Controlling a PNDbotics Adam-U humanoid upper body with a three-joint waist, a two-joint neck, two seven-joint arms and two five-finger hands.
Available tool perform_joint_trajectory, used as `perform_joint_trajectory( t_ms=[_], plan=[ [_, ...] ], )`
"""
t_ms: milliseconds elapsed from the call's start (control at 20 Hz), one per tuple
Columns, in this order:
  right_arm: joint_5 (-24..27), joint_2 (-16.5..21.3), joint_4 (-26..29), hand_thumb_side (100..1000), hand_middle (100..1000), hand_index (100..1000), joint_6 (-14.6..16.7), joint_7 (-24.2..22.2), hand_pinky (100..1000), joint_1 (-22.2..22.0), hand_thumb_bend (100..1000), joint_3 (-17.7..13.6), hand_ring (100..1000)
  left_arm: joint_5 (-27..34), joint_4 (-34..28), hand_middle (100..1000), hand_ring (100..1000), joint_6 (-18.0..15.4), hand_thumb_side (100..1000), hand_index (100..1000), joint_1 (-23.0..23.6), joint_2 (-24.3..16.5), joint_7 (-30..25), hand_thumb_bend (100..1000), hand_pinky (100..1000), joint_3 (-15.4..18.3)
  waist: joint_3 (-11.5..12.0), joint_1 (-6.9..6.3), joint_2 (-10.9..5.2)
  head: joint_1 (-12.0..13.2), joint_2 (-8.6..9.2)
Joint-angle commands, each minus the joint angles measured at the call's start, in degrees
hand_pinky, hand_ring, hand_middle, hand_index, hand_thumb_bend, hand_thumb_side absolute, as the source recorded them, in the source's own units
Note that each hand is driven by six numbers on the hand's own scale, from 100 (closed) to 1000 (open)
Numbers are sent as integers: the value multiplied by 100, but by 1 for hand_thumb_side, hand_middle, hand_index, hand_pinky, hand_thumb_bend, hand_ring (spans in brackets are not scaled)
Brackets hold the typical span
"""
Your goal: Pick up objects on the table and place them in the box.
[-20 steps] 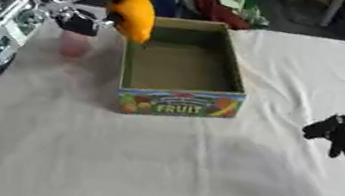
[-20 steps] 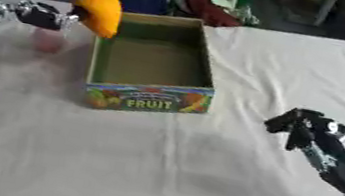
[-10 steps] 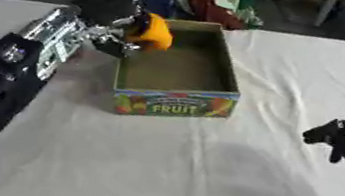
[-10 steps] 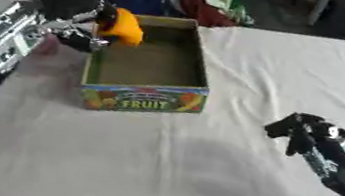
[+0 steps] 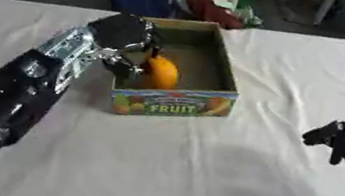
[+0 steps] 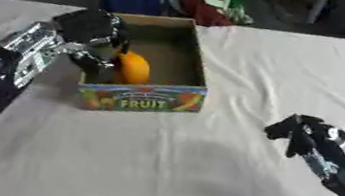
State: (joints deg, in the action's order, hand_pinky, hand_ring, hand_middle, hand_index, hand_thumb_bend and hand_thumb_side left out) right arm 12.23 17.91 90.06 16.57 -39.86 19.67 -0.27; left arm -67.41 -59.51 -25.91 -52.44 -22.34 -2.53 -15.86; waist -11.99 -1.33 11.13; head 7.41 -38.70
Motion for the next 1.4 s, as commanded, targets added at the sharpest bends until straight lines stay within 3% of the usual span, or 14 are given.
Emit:
perform_joint_trajectory(
  t_ms=[50,300,750,1000,1400],
  plan=[
    [20,57,44,588,603,442,4,-18,730,77,100,-15,736,203,-231,448,481,15,100,620,-105,-116,-51,256,567,6,11,18,-92,-3,29],
    [9,65,34,589,603,442,9,-8,730,71,100,-36,736,745,-820,478,498,105,100,660,-105,-312,-175,245,583,-3,46,26,-83,-33,49],
    [-5,117,22,588,603,442,30,27,731,49,100,-73,737,1749,-2047,498,510,618,100,682,-62,-1168,-552,288,601,248,154,17,-90,-121,73],
    [-5,146,16,585,603,442,44,42,731,43,100,-88,737,1626,-1941,511,521,817,100,701,115,-1670,-581,335,610,425,211,12,-95,-175,99],
    [-5,153,14,586,603,443,62,57,731,46,100,-103,737,1118,-1204,534,535,906,100,729,424,-1923,-424,362,617,673,240,36,-74,-226,123]
  ],
)
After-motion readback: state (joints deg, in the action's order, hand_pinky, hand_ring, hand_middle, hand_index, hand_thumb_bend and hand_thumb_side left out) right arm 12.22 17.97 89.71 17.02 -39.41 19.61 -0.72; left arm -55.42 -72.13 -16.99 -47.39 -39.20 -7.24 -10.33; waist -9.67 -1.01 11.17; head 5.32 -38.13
